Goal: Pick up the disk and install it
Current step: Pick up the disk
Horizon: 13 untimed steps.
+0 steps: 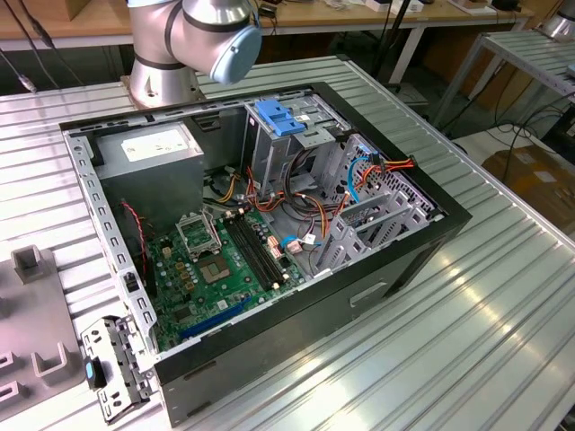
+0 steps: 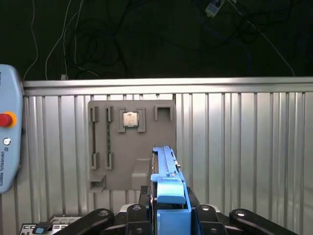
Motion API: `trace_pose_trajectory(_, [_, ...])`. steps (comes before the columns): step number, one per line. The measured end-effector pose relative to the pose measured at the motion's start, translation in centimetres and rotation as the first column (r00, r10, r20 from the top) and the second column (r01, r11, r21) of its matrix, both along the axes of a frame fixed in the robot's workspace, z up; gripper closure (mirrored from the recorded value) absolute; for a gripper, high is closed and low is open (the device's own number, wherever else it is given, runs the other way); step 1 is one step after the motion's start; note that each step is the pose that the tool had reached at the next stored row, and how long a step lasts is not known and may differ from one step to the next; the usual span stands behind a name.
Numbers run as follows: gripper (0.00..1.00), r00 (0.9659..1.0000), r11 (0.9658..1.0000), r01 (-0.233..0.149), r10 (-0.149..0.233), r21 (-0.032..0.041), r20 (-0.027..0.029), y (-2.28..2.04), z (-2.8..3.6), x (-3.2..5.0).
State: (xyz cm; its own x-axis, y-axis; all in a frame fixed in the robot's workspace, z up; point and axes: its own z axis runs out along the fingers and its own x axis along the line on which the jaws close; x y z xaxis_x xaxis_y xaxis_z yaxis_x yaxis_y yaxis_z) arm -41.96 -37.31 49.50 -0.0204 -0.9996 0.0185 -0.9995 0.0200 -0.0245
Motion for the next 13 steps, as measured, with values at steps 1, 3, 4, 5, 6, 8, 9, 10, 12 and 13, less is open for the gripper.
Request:
trace_pose_trajectory(1, [0.63,1.0000,1.0000,0.000,0.000,0.0000,0.0000,-0.05,0.00,0.25])
trace_pose_trajectory(3, [0.63,1.0000,1.0000,0.000,0.000,0.0000,0.0000,-0.13,0.00,0.64])
trace_pose_trajectory(4, [0.63,1.0000,1.0000,0.000,0.000,0.0000,0.0000,-0.18,0.00,0.90])
trace_pose_trajectory(5, [0.63,1.0000,1.0000,0.000,0.000,0.0001,0.0001,-0.24,-0.01,1.21])
trace_pose_trajectory(6, [0.63,1.0000,1.0000,0.000,0.000,0.0000,0.0000,-0.28,0.00,1.42])
trace_pose_trajectory(8, [0.63,1.0000,1.0000,0.000,0.000,0.0000,0.0000,-0.37,0.00,1.90])
trace_pose_trajectory(9, [0.63,1.0000,1.0000,0.000,0.000,0.0001,0.0000,-0.40,0.00,2.07])
trace_pose_trajectory(10, [0.63,1.0000,1.0000,0.000,0.000,0.0000,0.0000,-0.45,0.00,2.34])
trace_pose_trajectory(12, [0.63,1.0000,1.0000,0.000,0.000,0.0001,0.0000,-0.69,0.00,2.99])
trace_pose_trajectory(13, [0.63,1.0000,1.0000,0.000,0.000,0.0000,0.0000,-0.79,0.00,3.19])
